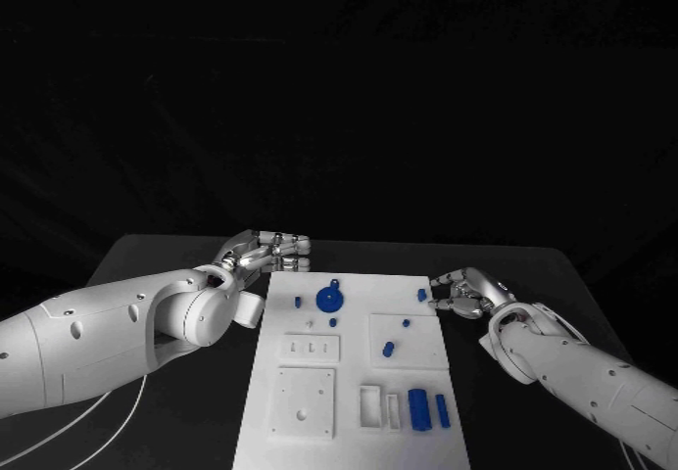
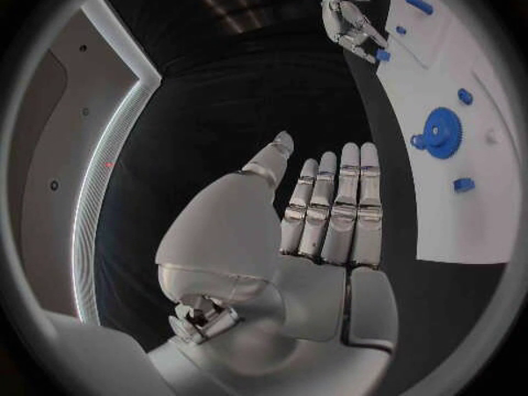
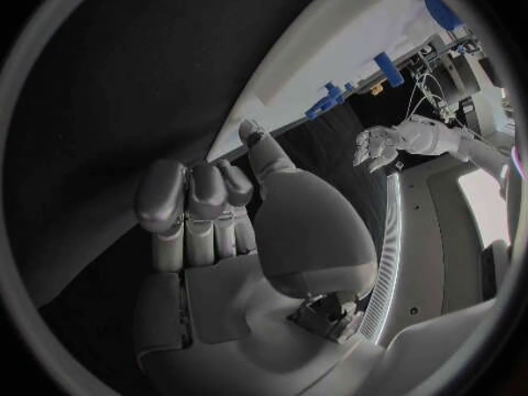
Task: Assemble the parts on the task board
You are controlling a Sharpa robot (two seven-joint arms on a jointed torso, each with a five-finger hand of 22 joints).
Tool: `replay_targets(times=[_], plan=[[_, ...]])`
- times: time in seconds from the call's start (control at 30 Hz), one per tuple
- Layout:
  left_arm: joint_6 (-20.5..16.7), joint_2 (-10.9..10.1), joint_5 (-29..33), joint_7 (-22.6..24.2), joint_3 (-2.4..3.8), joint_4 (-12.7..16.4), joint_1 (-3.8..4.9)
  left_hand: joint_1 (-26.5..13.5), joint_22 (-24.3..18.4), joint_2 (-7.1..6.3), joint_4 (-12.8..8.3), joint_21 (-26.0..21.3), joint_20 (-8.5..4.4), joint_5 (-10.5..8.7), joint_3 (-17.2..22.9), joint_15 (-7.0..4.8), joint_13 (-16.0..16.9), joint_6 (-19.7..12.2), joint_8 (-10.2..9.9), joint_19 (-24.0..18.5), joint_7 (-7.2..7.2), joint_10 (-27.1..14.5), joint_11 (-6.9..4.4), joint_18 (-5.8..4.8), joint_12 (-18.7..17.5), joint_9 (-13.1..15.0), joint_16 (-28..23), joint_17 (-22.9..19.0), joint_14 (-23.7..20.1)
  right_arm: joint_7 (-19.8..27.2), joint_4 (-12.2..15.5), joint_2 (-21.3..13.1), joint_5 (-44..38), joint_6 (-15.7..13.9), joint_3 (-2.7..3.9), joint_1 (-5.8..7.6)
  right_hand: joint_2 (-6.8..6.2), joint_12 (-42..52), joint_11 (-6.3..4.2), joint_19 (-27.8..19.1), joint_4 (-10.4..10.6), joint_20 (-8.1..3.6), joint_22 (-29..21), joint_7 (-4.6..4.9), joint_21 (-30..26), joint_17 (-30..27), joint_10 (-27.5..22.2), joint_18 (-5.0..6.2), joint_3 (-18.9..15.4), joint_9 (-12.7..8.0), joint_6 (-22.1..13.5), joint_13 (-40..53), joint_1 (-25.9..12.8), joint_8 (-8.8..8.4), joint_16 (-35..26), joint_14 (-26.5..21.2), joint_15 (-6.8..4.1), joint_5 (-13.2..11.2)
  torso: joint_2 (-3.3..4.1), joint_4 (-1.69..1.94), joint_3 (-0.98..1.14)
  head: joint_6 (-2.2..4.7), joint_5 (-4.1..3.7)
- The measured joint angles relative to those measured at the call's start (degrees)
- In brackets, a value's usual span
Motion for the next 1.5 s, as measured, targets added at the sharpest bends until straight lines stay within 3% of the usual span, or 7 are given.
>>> replay_targets(times=[0.5,1.0,1.27,1.5], plan=[[0.11,0.21,-0.05,-0.14,0.00,-0.16,0.00,0.00,0.01,0.00,0.00,0.00,0.00,0.00,0.00,0.00,0.00,-0.73,0.00,0.00,0.30,0.00,0.00,0.00,0.00,0.00,0.00,0.00,0.00,-0.15,-0.12,1.09,0.14,2.96,-0.13,0.28,0.38,0.00,0.00,0.00,-0.48,0.00,-0.01,-0.39,0.00,0.15,0.00,0.00,-0.48,0.00,0.39,0.28,-0.38,0.00,0.00,-0.01,0.01,0.00,-0.05,0.00,-0.04,-0.29,0.23],[0.17,0.45,-0.06,-0.33,0.00,-0.52,0.00,0.00,0.01,0.00,0.00,0.00,0.00,0.00,0.00,0.00,0.00,-1.48,0.00,0.00,0.40,0.00,0.00,0.00,0.00,0.00,0.00,0.00,0.00,-0.21,-0.66,1.90,0.10,3.98,-0.45,0.68,1.15,0.22,0.00,0.00,-0.71,0.01,-0.01,-0.39,0.00,0.14,-0.01,0.00,-0.70,0.01,0.39,0.27,-0.67,0.00,0.00,-0.02,0.02,-0.50,-0.10,-0.05,0.00,-0.37,0.22],[0.25,0.74,-0.07,-0.45,0.00,-1.03,0.00,0.00,0.01,0.00,0.00,0.00,0.00,0.00,0.00,0.00,0.00,-1.48,0.00,0.00,0.39,0.00,0.00,0.00,0.00,0.00,0.00,0.00,0.00,-0.30,-0.90,2.22,0.09,4.10,-0.48,0.72,1.99,0.22,0.00,0.00,-1.74,0.01,-0.01,-0.62,0.00,0.19,-0.01,0.00,1.30,-0.03,1.70,0.39,-1.20,0.00,0.00,-0.02,0.03,-2.07,-0.09,-0.07,0.00,-0.34,0.40],[0.31,0.80,-0.07,-0.54,0.00,-1.21,0.00,0.00,0.01,0.00,0.00,0.00,0.00,0.00,0.00,0.00,0.00,-1.47,0.00,0.00,0.39,0.00,0.00,0.00,0.00,0.00,0.00,0.00,0.00,-0.32,-1.11,2.46,0.09,4.16,-0.52,0.72,3.14,0.49,0.18,-0.21,-2.31,0.21,-0.02,-0.81,0.00,0.19,-0.07,0.00,4.86,-0.02,4.39,0.62,-1.91,0.00,0.00,-0.01,0.03,-5.11,-0.08,-0.03,0.00,-0.53,0.46]])
